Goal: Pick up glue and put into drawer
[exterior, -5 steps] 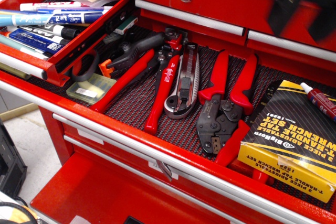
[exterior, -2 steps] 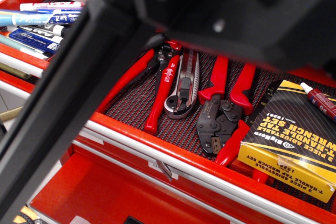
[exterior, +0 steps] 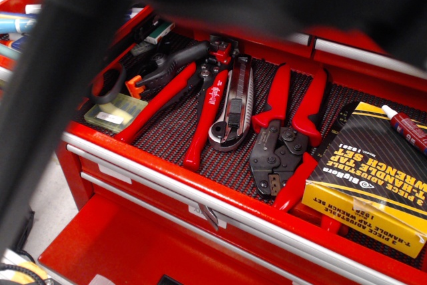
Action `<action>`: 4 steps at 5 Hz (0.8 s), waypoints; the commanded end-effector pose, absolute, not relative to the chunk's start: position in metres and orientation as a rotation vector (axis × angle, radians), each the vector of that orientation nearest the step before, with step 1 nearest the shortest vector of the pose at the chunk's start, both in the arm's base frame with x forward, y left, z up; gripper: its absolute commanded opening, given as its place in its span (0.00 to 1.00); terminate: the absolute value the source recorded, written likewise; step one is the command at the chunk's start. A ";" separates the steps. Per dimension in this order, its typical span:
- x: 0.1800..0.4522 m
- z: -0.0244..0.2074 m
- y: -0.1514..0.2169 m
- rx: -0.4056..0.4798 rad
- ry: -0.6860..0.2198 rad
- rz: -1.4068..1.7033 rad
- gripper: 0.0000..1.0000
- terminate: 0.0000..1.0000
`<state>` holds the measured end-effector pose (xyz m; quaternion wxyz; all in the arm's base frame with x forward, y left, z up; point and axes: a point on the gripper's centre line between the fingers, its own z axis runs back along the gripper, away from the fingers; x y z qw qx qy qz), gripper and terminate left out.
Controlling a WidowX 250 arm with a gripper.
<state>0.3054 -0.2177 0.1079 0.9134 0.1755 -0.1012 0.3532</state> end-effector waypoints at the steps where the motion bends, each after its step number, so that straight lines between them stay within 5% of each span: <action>1: 0.316 0.129 -0.189 0.279 -0.267 0.730 1.00 0.00; 4: 0.329 0.119 -0.177 0.231 -0.314 0.705 1.00 0.00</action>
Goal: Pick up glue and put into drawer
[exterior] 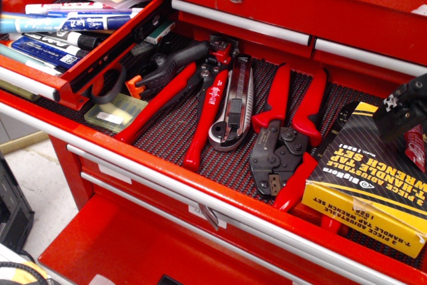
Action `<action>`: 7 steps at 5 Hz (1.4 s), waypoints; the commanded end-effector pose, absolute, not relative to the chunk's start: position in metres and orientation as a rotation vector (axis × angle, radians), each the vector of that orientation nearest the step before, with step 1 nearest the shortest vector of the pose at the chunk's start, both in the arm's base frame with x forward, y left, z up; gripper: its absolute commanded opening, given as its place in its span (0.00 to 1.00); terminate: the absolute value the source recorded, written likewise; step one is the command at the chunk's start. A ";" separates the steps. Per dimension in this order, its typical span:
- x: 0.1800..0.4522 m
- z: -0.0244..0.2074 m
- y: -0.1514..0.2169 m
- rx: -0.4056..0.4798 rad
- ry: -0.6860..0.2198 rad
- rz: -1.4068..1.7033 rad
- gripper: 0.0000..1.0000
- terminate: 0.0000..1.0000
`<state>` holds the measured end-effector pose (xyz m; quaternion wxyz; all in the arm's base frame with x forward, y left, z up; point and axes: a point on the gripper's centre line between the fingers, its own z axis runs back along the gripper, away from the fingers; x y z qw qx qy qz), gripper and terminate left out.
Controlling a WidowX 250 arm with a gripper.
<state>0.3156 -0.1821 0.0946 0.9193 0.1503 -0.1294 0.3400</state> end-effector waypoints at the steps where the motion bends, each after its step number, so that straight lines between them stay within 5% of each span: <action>1: 0.334 0.111 -0.176 0.193 -0.337 0.711 1.00 0.00; 2: 0.334 0.108 -0.174 0.160 -0.327 0.716 0.00 0.00; 5: 0.332 0.110 -0.167 0.127 -0.288 0.786 0.00 0.00; 7: 0.301 0.160 -0.069 0.279 -0.252 0.930 0.00 0.00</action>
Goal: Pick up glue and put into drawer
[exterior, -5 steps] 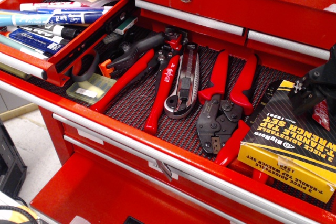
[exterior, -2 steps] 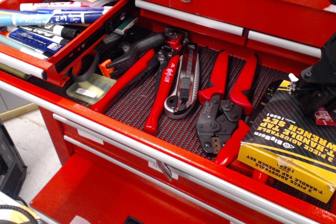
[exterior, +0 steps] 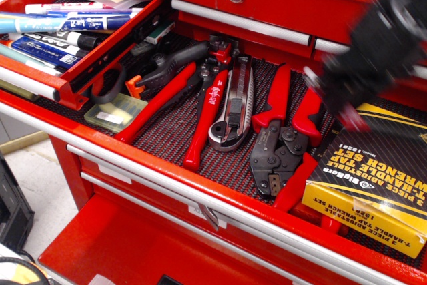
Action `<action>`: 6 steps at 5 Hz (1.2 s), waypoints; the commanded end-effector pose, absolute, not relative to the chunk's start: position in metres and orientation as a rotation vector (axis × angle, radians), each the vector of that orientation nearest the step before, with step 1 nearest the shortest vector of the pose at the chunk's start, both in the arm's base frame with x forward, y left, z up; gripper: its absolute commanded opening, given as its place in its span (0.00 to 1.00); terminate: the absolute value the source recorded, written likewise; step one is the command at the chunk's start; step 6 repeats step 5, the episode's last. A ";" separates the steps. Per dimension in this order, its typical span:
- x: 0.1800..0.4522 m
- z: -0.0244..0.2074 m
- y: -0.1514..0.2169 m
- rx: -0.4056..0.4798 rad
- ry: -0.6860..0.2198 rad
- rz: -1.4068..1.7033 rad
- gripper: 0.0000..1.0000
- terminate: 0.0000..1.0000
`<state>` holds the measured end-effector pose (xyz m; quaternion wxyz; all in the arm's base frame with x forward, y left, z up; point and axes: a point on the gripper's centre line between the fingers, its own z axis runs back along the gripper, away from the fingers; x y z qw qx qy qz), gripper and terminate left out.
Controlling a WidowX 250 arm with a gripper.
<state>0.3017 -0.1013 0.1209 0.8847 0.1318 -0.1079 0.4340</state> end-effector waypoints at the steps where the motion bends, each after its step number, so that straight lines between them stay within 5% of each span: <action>1: 0.288 0.171 -0.021 0.337 -0.231 0.834 0.00 0.00; 2: 0.292 0.173 0.029 0.314 -0.210 0.752 0.00 0.00; 3: 0.308 0.172 0.078 0.385 -0.233 0.733 0.00 0.00; 4: 0.327 0.159 0.124 0.395 -0.332 0.648 0.00 0.00; 5: 0.340 0.160 0.173 0.386 -0.352 0.602 0.00 1.00; 6: 0.340 0.160 0.173 0.386 -0.352 0.602 0.00 1.00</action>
